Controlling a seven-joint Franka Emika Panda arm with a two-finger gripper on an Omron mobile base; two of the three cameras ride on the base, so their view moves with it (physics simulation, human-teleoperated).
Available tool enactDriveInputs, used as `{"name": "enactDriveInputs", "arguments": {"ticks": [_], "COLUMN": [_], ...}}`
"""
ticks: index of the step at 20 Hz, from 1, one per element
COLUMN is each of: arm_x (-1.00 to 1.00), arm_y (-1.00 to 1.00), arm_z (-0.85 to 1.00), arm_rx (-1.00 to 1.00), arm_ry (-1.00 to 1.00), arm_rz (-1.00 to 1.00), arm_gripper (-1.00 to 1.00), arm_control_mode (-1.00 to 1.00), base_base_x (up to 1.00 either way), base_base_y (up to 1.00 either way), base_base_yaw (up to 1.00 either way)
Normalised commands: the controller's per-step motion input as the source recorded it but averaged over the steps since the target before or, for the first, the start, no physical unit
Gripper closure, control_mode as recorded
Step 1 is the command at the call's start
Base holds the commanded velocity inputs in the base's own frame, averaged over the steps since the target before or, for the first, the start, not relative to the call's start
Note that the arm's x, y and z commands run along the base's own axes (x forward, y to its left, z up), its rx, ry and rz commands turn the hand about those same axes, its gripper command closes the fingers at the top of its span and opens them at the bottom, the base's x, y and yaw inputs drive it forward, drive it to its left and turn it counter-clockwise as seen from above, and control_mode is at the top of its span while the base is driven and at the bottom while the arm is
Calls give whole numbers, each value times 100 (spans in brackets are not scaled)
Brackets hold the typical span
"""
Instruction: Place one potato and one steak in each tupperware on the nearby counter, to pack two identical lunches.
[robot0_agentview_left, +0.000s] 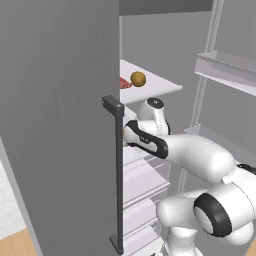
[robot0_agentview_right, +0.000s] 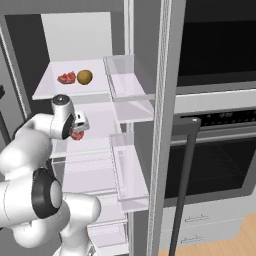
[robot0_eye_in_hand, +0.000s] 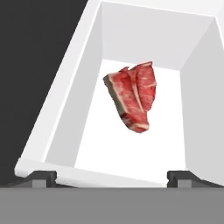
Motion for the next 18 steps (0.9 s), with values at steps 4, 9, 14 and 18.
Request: {"name": "enactDriveInputs", "arguments": {"ticks": [4, 9, 14, 18], "arm_x": [36, 27, 9, 10], "arm_y": [5, 0, 11, 6], "arm_z": [-20, -26, -32, -15], "arm_rx": [0, 0, -2, 0], "arm_ry": [2, 1, 0, 0], "arm_rz": [0, 0, 0, 0], "arm_gripper": [-100, -100, -100, -100], "arm_control_mode": [-100, -100, -100, -100], "base_base_x": [0, 0, 0, 0], "base_base_y": [0, 0, 0, 0], "base_base_yaw": [0, 0, 0, 0]}}
